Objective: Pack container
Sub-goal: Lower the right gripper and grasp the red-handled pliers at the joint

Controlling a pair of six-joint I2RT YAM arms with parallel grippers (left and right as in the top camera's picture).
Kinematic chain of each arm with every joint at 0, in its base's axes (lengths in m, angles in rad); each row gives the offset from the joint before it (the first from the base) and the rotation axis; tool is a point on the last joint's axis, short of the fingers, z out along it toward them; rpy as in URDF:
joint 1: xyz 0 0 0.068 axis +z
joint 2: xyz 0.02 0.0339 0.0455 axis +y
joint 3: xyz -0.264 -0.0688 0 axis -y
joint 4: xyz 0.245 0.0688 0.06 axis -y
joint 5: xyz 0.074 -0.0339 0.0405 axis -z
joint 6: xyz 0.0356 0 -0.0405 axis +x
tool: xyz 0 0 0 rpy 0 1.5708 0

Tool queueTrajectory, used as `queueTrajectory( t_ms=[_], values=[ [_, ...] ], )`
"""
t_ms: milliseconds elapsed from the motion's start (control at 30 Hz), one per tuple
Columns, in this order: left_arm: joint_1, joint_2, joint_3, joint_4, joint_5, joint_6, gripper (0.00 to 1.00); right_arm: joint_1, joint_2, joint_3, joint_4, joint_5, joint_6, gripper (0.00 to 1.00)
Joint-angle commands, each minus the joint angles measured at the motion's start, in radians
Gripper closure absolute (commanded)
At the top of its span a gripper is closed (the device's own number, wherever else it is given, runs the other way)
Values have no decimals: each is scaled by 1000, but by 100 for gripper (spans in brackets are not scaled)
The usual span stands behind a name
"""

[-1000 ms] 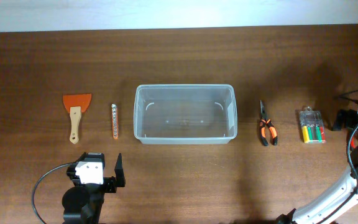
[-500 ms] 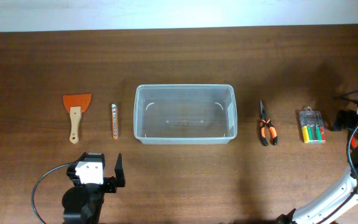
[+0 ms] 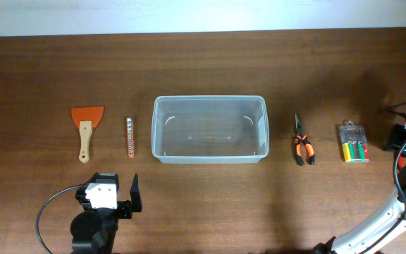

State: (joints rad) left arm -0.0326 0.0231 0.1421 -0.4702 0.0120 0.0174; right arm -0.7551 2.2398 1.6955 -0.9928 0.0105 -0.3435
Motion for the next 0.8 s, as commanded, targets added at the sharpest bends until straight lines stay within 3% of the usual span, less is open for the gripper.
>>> queueTrajectory(
  t_ms=[0,133,767],
  values=[
    [-5,-6,-7,3,11,-3,1,-5,8,-17,3,1,0,63],
    [-5,-6,-7,3,11,-3,1,-5,7,-17,5,1,0,71],
    [-5,-6,-7,3,11,-3,1,-5,7,-17,14,1,0,81]
  ],
)
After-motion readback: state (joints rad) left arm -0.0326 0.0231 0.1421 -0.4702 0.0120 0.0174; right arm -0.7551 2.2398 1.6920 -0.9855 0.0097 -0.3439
